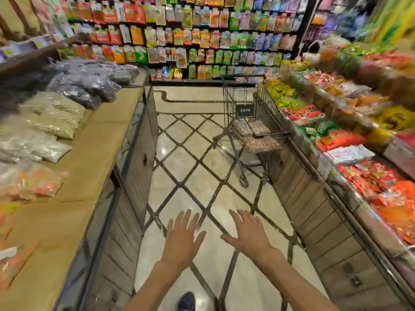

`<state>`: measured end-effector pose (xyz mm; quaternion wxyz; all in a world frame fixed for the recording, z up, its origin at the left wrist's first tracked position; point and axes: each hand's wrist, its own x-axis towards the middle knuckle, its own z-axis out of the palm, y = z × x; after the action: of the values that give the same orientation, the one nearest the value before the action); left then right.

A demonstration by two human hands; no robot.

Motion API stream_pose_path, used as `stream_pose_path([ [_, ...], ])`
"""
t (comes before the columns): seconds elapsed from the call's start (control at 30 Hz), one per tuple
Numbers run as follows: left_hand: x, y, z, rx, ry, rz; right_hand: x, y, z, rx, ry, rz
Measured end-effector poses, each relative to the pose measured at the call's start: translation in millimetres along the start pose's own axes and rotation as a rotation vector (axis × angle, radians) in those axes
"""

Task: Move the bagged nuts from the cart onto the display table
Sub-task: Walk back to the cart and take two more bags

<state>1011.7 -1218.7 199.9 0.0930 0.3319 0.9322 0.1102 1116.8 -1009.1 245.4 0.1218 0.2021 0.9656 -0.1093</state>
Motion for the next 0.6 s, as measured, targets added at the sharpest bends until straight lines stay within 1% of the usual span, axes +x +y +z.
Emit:
stream_pose_path([
  [0.07,53.6,-6.5,-13.3,0.014,0.018,0.009,43.4,7.7,-15.7,-0.003,0.017,0.032],
  [0.3,222.3,-11.6,-56.2,-0.048,-0.025,0.141,177.3,28.6,-74.9,0.021,0.048,0.147],
  [0.43,318.1,-5.7,-73.2,-0.055,-0.053,0.173,265.1,48.4,-97.7,0.056,0.05,0.174],
  [0.6,451.8,-6.0,-74.3,-0.002,-0.037,0.174,383.8,83.8,-125.0,0.084,0.068,0.165],
])
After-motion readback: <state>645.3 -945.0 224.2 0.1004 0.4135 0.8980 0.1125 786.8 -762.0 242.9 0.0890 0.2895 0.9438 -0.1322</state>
